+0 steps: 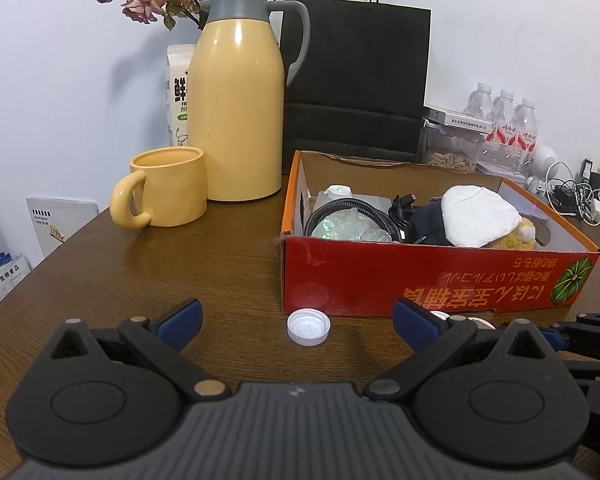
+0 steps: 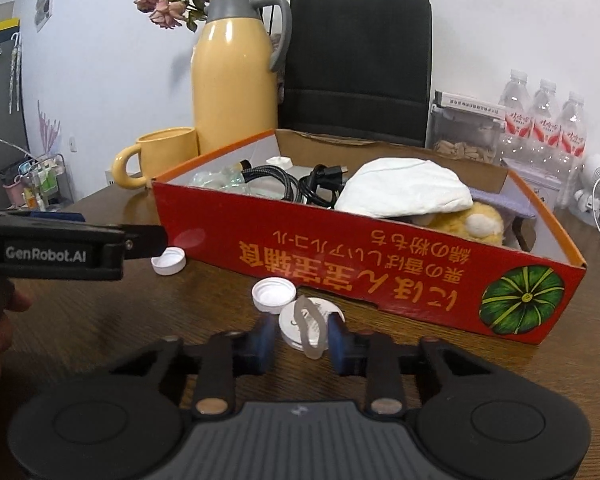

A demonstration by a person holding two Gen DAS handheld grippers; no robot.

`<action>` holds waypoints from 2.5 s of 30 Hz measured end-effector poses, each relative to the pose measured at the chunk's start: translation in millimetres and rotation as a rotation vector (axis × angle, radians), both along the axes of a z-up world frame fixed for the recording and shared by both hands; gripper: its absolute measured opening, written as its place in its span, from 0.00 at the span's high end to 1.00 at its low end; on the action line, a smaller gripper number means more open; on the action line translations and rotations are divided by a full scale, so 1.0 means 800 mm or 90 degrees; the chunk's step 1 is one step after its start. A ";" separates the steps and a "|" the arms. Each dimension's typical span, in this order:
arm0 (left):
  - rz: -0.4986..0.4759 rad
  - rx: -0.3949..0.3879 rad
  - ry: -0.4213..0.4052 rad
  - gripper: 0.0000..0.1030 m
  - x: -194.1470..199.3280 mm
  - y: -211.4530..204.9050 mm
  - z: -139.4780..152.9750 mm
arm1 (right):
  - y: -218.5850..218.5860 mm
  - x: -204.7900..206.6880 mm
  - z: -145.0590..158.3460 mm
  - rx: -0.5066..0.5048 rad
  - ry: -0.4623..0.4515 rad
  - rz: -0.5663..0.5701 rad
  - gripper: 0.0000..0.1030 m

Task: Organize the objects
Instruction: 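Grasp a white cap with the left gripper while the right grasps another white cap, then carry both white caps over the box with both grippers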

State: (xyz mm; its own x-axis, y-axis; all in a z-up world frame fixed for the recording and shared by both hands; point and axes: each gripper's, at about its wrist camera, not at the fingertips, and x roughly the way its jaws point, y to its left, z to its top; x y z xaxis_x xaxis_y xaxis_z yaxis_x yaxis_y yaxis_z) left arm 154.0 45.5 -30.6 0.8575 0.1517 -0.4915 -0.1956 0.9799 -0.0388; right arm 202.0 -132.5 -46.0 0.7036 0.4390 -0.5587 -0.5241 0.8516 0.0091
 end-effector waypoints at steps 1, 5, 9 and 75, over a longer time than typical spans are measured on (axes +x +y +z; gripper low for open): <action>0.000 0.000 0.001 0.00 0.000 0.000 0.000 | 0.000 0.000 0.000 0.000 -0.001 -0.003 0.80; 0.002 0.000 0.007 0.00 0.002 0.000 -0.002 | -0.001 0.001 0.000 0.001 -0.002 -0.013 0.90; 0.005 -0.001 0.012 0.00 0.003 0.001 -0.004 | -0.001 0.000 0.000 0.001 -0.004 -0.008 0.96; 0.046 0.008 0.016 0.71 0.003 0.017 -0.006 | -0.035 -0.031 0.030 0.067 -0.127 -0.065 0.96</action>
State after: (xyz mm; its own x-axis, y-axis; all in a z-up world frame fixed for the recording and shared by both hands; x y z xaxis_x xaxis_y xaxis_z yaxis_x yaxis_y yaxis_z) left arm 156.7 59.3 -35.5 0.8310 0.2193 -0.5111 -0.2674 0.9634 -0.0213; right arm 177.1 -160.4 -22.4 0.8391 0.4085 -0.3591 -0.4357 0.9001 0.0057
